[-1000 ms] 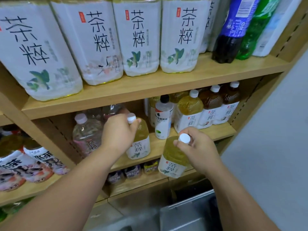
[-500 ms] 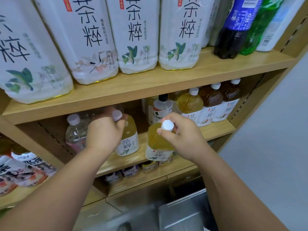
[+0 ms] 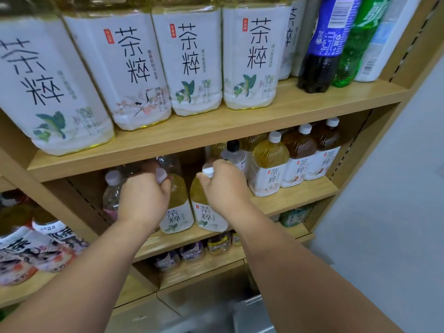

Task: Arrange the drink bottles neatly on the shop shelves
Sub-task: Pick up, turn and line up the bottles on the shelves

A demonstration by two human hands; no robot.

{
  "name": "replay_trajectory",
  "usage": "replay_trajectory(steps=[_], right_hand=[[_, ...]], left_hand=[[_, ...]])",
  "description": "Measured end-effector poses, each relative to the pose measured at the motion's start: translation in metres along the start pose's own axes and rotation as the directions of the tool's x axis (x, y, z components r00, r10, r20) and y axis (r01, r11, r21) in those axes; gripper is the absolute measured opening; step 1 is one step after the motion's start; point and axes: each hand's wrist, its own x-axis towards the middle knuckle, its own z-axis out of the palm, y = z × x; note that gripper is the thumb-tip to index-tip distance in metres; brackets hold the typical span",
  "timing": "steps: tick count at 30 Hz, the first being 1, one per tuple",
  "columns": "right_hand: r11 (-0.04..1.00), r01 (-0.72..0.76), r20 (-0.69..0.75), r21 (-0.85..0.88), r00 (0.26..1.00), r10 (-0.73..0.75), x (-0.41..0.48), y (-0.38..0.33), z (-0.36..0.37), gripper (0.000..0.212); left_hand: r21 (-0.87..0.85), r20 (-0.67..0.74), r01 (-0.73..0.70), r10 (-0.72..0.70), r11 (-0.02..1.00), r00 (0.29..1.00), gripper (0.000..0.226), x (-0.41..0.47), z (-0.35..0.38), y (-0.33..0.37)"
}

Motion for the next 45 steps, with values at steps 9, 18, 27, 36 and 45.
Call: replay_trajectory(steps=[9,18,27,36,45], right_hand=[[1.0,-0.008,0.04,0.008,0.999,0.007,0.007,-0.003,0.001,0.032],[0.98,0.071,-0.081,0.186,0.995,-0.056,-0.023,0.028,-0.003,0.034],[0.898,0.313,-0.425,0.309,0.89,-0.164,-0.025,-0.015,-0.086,0.018],[0.926,0.276,-0.545,0.256,0.833,-0.098,0.021,-0.036,-0.164,0.033],[0.973,0.222,-0.578,-0.064,0.786,-0.217,0.028,-0.057,-0.152,0.073]], left_hand=[[0.01,0.05,0.066,-0.066,0.998,0.997,0.045,0.0,-0.004,0.003],[-0.222,-0.132,-0.161,0.134,0.962,0.982,0.04,-0.038,-0.013,0.008],[-0.405,-0.274,-0.326,0.226,0.854,0.935,0.039,-0.041,-0.088,0.047],[-0.299,-0.393,-0.368,0.238,0.88,0.888,0.046,0.001,-0.154,0.066],[0.291,-0.57,-0.27,0.393,0.918,0.721,0.04,0.072,-0.238,0.085]])
